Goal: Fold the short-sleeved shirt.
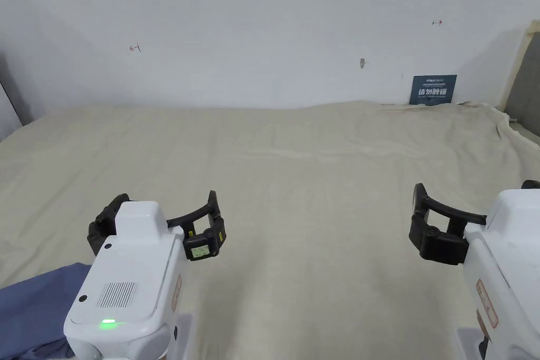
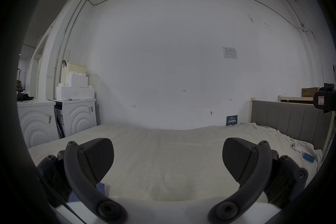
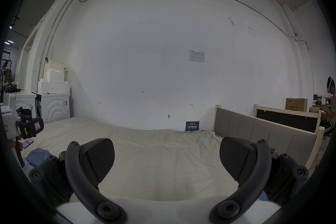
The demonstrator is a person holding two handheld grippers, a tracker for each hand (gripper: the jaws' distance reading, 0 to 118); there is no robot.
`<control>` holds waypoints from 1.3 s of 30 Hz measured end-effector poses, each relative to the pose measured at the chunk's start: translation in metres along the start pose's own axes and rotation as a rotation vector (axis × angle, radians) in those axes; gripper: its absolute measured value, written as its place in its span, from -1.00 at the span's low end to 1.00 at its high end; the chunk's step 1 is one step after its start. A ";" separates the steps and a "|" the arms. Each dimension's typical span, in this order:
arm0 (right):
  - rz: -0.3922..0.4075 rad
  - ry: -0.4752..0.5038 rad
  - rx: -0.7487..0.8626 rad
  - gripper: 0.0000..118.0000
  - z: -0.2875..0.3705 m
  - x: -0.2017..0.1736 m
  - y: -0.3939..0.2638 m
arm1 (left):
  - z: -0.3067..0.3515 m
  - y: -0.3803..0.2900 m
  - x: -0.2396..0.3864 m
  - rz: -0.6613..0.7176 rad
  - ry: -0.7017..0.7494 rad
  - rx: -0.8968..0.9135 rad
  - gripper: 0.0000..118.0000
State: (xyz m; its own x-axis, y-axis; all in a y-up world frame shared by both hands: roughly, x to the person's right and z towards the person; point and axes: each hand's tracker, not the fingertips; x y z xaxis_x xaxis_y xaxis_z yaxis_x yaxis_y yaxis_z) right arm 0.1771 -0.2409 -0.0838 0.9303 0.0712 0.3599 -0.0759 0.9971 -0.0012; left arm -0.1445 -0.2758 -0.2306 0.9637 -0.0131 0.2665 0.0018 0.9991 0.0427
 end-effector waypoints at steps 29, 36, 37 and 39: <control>0.007 0.002 0.000 0.94 0.002 0.000 0.000 | 0.001 0.001 0.002 -0.024 0.005 0.003 1.00; 0.015 -0.001 0.002 0.94 0.001 0.001 -0.001 | 0.003 0.001 0.001 -0.027 0.004 0.006 1.00; 0.016 -0.003 0.001 0.94 0.001 0.001 0.000 | 0.003 0.001 0.001 -0.027 0.002 0.006 1.00; 0.020 -0.011 -0.003 0.94 0.000 0.001 0.000 | 0.004 0.001 0.001 -0.028 0.003 0.009 1.00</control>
State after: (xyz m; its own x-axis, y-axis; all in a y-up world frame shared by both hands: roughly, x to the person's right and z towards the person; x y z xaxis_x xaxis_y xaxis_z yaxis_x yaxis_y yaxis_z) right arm 0.1781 -0.2412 -0.0831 0.9246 0.0909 0.3699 -0.0935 0.9956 -0.0109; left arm -0.1446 -0.2746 -0.2267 0.9642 -0.0413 0.2618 0.0269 0.9979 0.0586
